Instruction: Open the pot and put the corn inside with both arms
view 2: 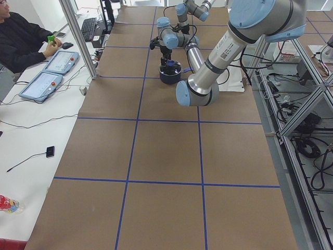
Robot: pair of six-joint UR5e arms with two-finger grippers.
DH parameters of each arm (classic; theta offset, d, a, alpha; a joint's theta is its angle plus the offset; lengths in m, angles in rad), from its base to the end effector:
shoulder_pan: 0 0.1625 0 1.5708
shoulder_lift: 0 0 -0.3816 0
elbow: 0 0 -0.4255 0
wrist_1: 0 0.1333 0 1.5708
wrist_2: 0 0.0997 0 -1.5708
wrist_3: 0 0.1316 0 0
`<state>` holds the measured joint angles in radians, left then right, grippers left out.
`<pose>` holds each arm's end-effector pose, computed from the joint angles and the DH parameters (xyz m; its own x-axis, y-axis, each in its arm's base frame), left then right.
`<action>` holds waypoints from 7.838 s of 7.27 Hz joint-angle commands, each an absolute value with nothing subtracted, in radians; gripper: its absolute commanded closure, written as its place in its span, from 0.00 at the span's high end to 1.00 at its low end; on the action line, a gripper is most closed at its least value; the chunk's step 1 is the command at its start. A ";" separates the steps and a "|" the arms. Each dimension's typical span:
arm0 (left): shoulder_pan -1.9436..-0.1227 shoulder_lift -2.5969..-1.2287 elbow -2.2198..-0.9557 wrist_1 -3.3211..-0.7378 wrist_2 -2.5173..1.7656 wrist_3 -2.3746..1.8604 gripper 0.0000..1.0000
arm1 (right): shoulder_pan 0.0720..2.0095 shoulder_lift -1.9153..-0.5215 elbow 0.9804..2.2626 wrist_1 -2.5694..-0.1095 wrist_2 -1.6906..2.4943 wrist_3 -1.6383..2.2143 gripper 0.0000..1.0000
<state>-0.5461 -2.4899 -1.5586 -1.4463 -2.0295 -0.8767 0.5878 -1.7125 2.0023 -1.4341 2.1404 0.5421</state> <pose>0.5759 -0.4378 0.0722 0.5931 0.3107 -0.7428 -0.2348 0.9492 0.2096 -0.3736 -0.3239 0.4783 0.6319 -0.4458 0.6340 0.5039 0.8579 0.1011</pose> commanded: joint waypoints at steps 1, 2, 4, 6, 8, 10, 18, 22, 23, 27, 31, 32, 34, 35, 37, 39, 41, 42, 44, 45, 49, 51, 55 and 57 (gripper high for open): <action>-0.546 -2.491 -1.559 -1.445 -2.029 -0.879 0.98 | 0.615 -1.709 2.006 -1.434 2.157 0.535 0.38; -0.543 -2.491 -1.559 -1.447 -2.029 -0.879 0.98 | 0.633 -1.689 2.008 -1.434 2.192 0.535 0.38; -0.519 -2.491 -1.559 -1.462 -2.029 -0.876 0.97 | 0.649 -1.661 2.005 -1.436 2.212 0.535 0.37; -0.503 -2.491 -1.559 -1.466 -2.029 -0.879 0.97 | 0.652 -1.660 2.003 -1.437 2.212 0.535 0.37; -0.500 -2.496 -1.552 -1.468 -2.014 -0.877 0.91 | 0.652 -1.657 2.005 -1.437 2.212 0.535 0.37; -0.500 -2.496 -1.552 -1.468 -2.014 -0.879 0.79 | 0.652 -1.657 2.003 -1.437 2.210 0.535 0.37; -0.502 -2.493 -1.555 -1.466 -1.999 -0.885 0.64 | 0.641 -1.643 2.000 -1.437 2.204 0.535 0.37; -0.537 -2.493 -1.569 -1.466 -2.000 -0.870 0.62 | 0.666 -1.533 2.009 -1.526 2.220 0.535 0.37; -0.561 -2.493 -1.577 -1.466 -2.009 -0.850 0.62 | 0.675 -1.420 2.013 -1.661 2.220 0.535 0.37; -0.676 -2.464 -1.585 -1.466 -2.095 -0.773 0.60 | 0.680 -1.149 2.020 -1.893 2.215 0.545 0.38; -0.781 -2.308 -1.653 -1.465 -2.170 -0.551 0.60 | 0.666 -1.001 1.984 -1.884 2.200 0.552 0.41; -0.811 -2.266 -1.667 -1.466 -2.187 -0.495 0.60 | 0.643 -0.976 1.950 -1.826 2.169 0.555 0.42; -0.869 -2.199 -1.672 -1.468 -2.218 -0.372 0.60 | 0.591 -0.971 1.852 -1.595 2.108 0.633 0.42; -0.897 -2.166 -1.672 -1.468 -2.230 -0.309 0.60 | 0.563 -0.954 1.839 -1.580 2.080 0.641 0.42; -0.908 -2.134 -1.671 -1.491 -2.230 -0.279 0.60 | 0.539 -0.911 1.806 -1.580 2.062 0.669 0.42; -0.910 -2.128 -1.671 -1.496 -2.230 -0.278 0.60 | 0.538 -0.850 1.720 -1.591 2.109 0.869 0.42; -0.910 -2.126 -1.671 -1.496 -2.230 -0.278 0.60 | 0.538 -0.859 1.721 -1.591 2.164 0.903 0.42; -0.910 -2.122 -1.671 -1.497 -2.230 -0.278 0.60 | 0.538 -0.859 1.723 -1.591 2.164 0.902 0.61; -0.910 -2.120 -1.671 -1.502 -2.230 -0.276 0.60 | 0.538 -0.859 1.724 -1.583 2.157 0.888 1.00; -0.916 -2.120 -1.671 -1.502 -2.232 -0.276 0.60 | 0.549 -0.859 1.729 -1.579 2.158 0.887 1.00; -1.020 -1.972 -1.672 -1.549 -2.298 -0.080 0.61 | 0.731 -0.908 1.764 -1.580 2.222 0.840 1.00; -1.025 -1.892 -1.672 -1.612 -2.301 -0.072 0.62 | 0.828 -0.990 1.773 -1.580 2.262 0.708 1.00; -1.023 -1.841 -1.663 -1.611 -2.303 -0.023 0.62 | 0.864 -1.034 1.766 -1.580 2.263 0.621 1.00; -1.016 -1.856 -1.623 -1.612 -2.301 -0.025 0.63 | 0.864 -1.037 1.766 -1.580 2.261 0.621 1.00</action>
